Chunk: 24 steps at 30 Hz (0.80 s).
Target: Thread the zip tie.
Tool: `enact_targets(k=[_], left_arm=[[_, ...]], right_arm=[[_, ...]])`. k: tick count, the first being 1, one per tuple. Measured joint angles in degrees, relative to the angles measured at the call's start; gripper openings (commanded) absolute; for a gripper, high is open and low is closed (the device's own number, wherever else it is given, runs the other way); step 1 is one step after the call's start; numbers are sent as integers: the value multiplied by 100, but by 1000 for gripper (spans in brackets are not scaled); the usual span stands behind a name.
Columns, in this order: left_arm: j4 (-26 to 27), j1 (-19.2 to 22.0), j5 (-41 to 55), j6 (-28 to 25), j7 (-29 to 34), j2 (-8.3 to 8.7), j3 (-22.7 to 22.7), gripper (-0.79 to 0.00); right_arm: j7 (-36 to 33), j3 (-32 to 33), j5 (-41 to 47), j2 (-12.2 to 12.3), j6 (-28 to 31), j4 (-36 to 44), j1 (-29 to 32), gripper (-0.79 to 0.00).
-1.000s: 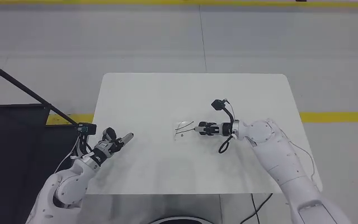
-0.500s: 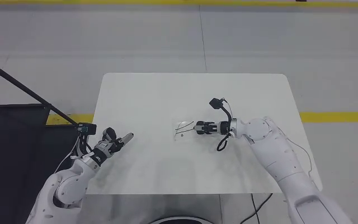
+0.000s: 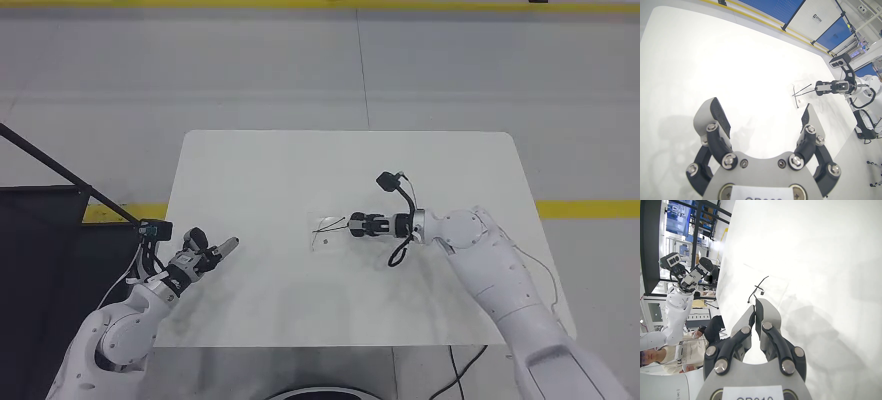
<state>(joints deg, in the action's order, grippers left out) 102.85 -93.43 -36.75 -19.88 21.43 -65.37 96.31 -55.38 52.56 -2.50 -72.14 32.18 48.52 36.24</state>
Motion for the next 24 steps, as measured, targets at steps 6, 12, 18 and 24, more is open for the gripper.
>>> enact_targets(k=[6,12,18,24], left_arm=[[35,0,-18,-96,-33,2,-46,0],[180,62,10,-527,178,35,-113,0],[410,159,200,-1075,662,84,-237,0],[633,220,254,-1444,1168,131,-444,0]], right_arm=[[-106,459,-198,252,335,708,370,-785],[-525,1061,-596,569,183,2175,1011,-785],[-1137,1380,-826,765,-120,3611,1497,-785],[-1374,1384,-1050,836,-273,4234,1661,-785]])
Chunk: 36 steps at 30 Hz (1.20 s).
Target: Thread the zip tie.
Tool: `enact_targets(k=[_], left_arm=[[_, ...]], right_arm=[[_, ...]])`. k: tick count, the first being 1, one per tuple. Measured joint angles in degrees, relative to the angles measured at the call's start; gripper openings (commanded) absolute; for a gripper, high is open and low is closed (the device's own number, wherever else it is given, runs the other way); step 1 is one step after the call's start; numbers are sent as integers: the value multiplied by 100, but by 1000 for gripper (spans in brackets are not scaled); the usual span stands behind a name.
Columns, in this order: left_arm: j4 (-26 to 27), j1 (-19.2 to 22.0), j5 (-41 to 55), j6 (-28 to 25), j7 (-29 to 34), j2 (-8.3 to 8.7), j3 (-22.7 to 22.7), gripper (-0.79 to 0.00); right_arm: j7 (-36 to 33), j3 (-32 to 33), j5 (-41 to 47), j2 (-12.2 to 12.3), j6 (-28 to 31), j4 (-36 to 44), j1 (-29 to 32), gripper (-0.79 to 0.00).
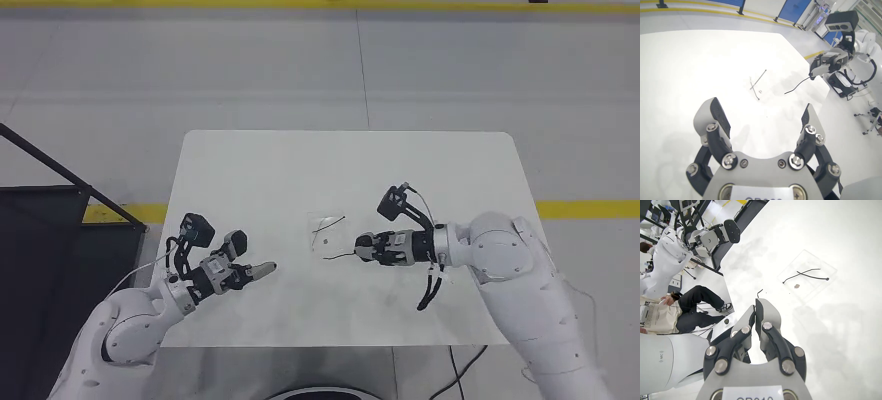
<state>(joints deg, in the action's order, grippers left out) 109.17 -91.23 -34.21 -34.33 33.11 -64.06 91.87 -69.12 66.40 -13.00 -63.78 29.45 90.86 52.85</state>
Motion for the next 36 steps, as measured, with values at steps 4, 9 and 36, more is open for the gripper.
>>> enact_targets(k=[4,9,36], left_arm=[[3,2,20,-8,27,3,-1,0],[2,1,20,-7,21,2,-5,0],[-396,520,739,-1541,261,160,-786,-129]], right_arm=[[4,1,9,-1,1,-12,-3,-785],[4,1,9,-1,2,-12,-3,-785],[-710,-2067,1869,170,-138,-252,-1692,-785]])
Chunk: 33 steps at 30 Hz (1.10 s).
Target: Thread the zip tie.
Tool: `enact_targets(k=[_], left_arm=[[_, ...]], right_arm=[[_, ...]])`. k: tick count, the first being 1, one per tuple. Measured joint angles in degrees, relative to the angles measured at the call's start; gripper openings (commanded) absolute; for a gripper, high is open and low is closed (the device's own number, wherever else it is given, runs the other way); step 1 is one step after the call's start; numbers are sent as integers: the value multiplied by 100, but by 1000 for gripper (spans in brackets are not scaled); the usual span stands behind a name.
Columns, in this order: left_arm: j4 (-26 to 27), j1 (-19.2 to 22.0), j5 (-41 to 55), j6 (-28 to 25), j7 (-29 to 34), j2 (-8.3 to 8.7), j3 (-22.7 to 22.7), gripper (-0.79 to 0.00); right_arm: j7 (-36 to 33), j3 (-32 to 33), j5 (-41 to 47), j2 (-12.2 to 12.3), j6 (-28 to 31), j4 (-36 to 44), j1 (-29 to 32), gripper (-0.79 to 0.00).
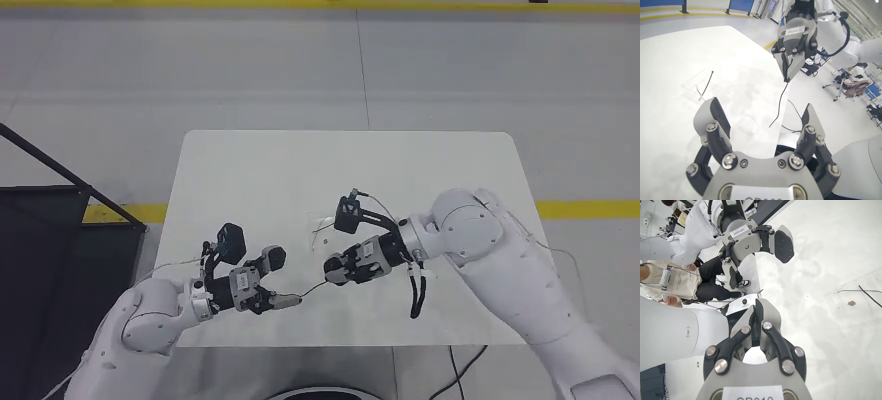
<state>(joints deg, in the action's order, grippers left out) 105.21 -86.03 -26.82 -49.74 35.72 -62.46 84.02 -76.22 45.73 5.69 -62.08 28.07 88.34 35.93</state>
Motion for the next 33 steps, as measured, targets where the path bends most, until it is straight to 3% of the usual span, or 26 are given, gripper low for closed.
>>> enact_targets(k=[2,5,15,33], left_arm=[[-25,19,46,-63,55,19,-38,-357],[-29,31,17,-73,47,34,-107,-453],[-46,91,-233,-21,-151,69,-279,-523],[-145,235,-179,-33,-154,157,-558,-579]], right_arm=[[51,-146,122,-3,50,-146,-127,-785],[119,-348,260,-11,119,-300,-292,-785],[245,-844,498,-15,246,-566,-671,-785],[382,-1388,715,-36,382,-797,-1057,-785]])
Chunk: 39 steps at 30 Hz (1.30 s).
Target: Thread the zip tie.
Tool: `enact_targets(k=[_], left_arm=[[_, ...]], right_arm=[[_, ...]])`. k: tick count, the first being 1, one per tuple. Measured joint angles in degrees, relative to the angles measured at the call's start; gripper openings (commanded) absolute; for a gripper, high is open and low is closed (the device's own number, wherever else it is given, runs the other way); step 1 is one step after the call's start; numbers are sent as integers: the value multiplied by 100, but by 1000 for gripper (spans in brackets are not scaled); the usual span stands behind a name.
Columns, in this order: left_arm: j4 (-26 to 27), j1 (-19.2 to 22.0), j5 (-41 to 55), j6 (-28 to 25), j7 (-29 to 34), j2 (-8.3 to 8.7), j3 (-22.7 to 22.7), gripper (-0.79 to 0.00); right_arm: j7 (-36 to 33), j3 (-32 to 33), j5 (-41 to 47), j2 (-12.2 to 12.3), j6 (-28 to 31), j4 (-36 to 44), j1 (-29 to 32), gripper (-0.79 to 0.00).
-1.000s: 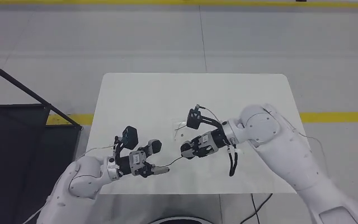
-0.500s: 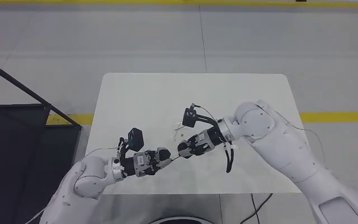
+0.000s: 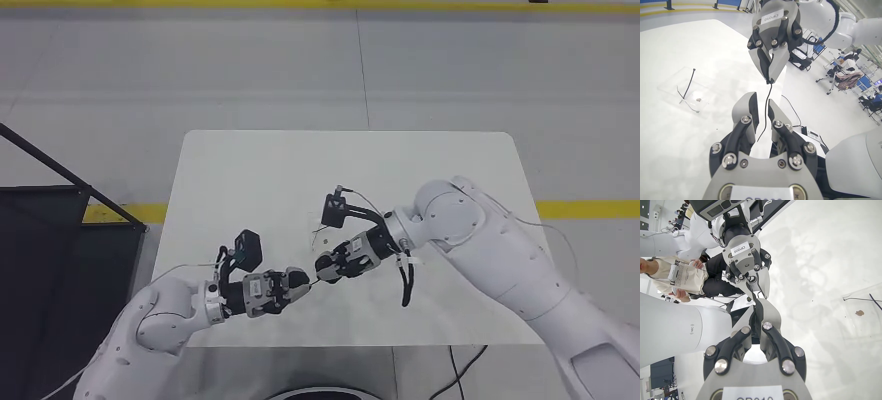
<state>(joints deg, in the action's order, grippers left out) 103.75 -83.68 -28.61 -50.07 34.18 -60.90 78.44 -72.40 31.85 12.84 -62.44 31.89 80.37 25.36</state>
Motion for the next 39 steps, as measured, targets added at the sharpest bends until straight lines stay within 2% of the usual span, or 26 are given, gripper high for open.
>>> enact_targets(k=[2,6,9,10,13,14,15,16,17,21,27,33,37,39], left_arm=[[-12,21,35,-2,31,13,-31,-579],[-21,49,72,4,51,35,-71,-634],[-22,63,79,9,56,52,-88,-708],[-23,67,82,11,54,59,-94,-785],[-24,74,83,27,41,75,-108,-785],[-22,75,78,31,40,80,-112,-785],[-21,76,77,35,36,84,-116,-785],[-21,77,77,51,25,90,-118,-785],[-21,77,74,75,8,94,-115,-785],[-20,70,76,272,-179,100,-76,-785],[-61,40,165,501,-535,103,-9,-785],[-184,50,521,640,-902,87,-26,-785],[-258,84,799,672,-946,82,-68,-785],[-258,84,797,673,-943,82,-68,-785]], right_arm=[[10,-48,20,-4,9,-20,-30,-785],[29,-117,46,-9,29,-60,-89,-785],[33,-161,58,-9,33,-81,-126,-785],[33,-176,66,-9,33,-89,-139,-785],[35,-209,83,-9,35,-112,-166,-785],[36,-218,87,-9,35,-119,-174,-733],[36,-226,93,-10,36,-125,-182,-428],[37,-233,105,-11,36,-137,-192,-52],[38,-234,120,-12,37,-153,-197,0],[122,-158,170,6,122,-214,-173,0],[437,217,132,203,436,-118,157,0],[936,700,56,502,935,212,835,0],[1280,973,-154,682,1280,426,1341,0],[1301,1014,-205,705,1301,440,1395,0]])
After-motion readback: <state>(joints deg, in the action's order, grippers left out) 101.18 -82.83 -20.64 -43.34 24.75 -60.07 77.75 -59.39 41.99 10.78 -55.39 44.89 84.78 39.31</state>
